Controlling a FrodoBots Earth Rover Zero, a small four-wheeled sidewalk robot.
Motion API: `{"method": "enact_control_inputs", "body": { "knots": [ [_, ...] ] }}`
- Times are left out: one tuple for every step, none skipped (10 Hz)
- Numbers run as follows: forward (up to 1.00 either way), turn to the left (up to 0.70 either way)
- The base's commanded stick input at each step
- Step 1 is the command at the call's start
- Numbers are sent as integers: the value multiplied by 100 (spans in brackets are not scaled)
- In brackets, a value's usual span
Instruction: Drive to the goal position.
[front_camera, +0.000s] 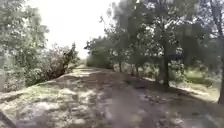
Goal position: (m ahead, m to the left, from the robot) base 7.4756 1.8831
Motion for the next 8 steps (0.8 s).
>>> {"method": "enact_control_inputs", "body": {
  "knots": [
    [85,2],
    [85,21],
    [85,34],
    [85,14],
    [85,0],
    [85,0],
    [85,0],
    [85,20]
  ]
}}
